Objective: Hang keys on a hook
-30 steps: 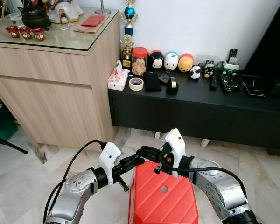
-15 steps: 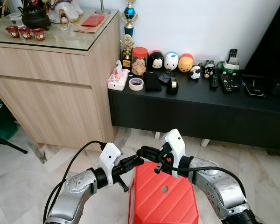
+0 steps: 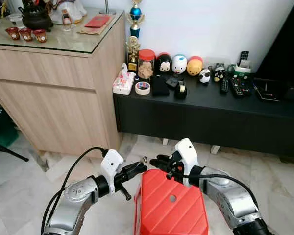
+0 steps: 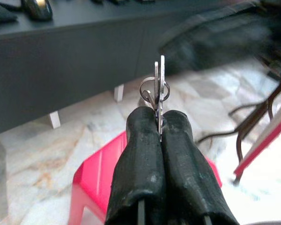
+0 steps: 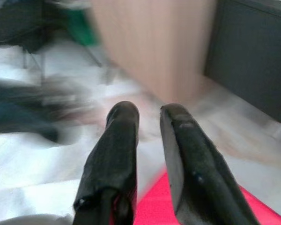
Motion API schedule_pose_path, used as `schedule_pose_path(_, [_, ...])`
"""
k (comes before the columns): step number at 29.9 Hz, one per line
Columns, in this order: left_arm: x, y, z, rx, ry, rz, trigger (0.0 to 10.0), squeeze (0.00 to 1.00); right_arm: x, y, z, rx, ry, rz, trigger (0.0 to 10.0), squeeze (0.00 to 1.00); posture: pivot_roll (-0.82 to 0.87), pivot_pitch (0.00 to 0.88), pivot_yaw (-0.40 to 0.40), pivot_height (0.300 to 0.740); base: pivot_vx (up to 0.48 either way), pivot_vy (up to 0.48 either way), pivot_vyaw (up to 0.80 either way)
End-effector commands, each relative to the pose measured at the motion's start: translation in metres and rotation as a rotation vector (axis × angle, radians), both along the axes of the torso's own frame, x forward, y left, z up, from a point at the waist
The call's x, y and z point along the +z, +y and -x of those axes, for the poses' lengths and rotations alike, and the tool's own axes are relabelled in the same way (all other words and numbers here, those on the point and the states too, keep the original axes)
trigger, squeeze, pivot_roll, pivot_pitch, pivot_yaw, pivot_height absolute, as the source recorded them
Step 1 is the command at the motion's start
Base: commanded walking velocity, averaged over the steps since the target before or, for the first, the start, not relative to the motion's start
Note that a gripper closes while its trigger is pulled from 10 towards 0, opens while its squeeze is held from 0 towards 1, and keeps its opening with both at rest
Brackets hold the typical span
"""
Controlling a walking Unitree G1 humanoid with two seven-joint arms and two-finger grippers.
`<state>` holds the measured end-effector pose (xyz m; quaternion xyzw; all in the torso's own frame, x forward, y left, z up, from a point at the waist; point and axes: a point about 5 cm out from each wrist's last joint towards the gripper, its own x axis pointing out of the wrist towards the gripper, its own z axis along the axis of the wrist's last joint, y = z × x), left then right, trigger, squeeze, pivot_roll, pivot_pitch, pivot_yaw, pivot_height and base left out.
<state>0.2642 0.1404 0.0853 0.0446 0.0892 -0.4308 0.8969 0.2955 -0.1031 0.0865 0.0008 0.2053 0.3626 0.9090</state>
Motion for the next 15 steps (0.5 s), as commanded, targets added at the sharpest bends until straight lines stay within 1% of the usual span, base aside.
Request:
schedule_pose_path(1, [-0.009,0.005,0.004,-0.009,0.030,-0.056,0.0,0.00,-0.006,-0.017,-0.007,-0.118,0.011,0.055,10.0,0.00,0.07,0.024,-0.075,0.740,0.000,0.000,0.00])
schedule_pose_path(2, [-0.010,0.007,0.004,-0.006,0.031,-0.075,0.0,0.00,-0.007,-0.020,-0.008,-0.137,0.015,0.070,10.0,0.00,0.07,0.024,-0.075,0.740,0.000,0.000,0.00])
schedule_pose_path(3, [-0.010,0.007,0.004,-0.006,0.031,-0.075,0.0,0.00,-0.007,-0.020,-0.008,-0.137,0.015,0.070,10.0,0.00,0.07,0.024,-0.075,0.740,0.000,0.000,0.00])
schedule_pose_path(4, [-0.015,0.013,0.004,0.007,0.038,-0.118,0.0,0.00,-0.012,-0.024,-0.009,-0.164,0.026,0.094,10.0,0.00,0.07,0.027,-0.072,0.740,0.000,0.000,0.00])
schedule_pose_path(5, [-0.015,0.013,0.004,0.007,0.038,-0.118,0.0,0.00,-0.012,-0.024,-0.009,-0.164,0.026,0.094,10.0,0.00,0.07,0.027,-0.072,0.740,0.000,0.000,0.00])
schedule_pose_path(9, [-0.021,0.020,0.004,0.026,0.042,-0.181,0.0,0.00,-0.022,-0.027,-0.008,-0.190,0.049,0.129,10.0,0.00,0.07,0.027,-0.072,0.740,0.000,0.000,0.00])
schedule_pose_path(10, [-0.021,0.020,0.004,0.026,0.042,-0.181,0.0,0.00,-0.022,-0.027,-0.008,-0.190,0.049,0.129,10.0,0.00,0.07,0.027,-0.072,0.740,0.000,0.000,0.00])
schedule_pose_path(11, [-0.024,0.021,0.004,0.034,0.043,-0.200,0.0,0.00,-0.027,-0.027,-0.007,-0.200,0.061,0.130,10.0,0.00,0.07,0.027,-0.072,0.740,0.000,0.000,0.00])
schedule_pose_path(13, [-0.024,0.021,0.004,0.034,0.043,-0.200,0.0,0.00,-0.027,-0.027,-0.007,-0.200,0.061,0.130,10.0,0.00,0.07,0.027,-0.072,0.740,0.000,0.000,0.00])
schedule_pose_path(14, [-0.025,0.022,0.004,0.041,0.041,-0.211,0.0,0.00,-0.031,-0.026,-0.006,-0.212,0.073,0.130,10.0,0.00,0.07,0.027,-0.072,0.740,0.000,0.000,0.00])
schedule_pose_path(15, [-0.027,0.023,0.003,0.068,0.031,-0.222,0.1,0.00,-0.044,-0.026,-0.003,-0.248,0.110,0.135,10.0,0.00,0.07,0.025,-0.071,0.740,0.000,0.000,0.00])
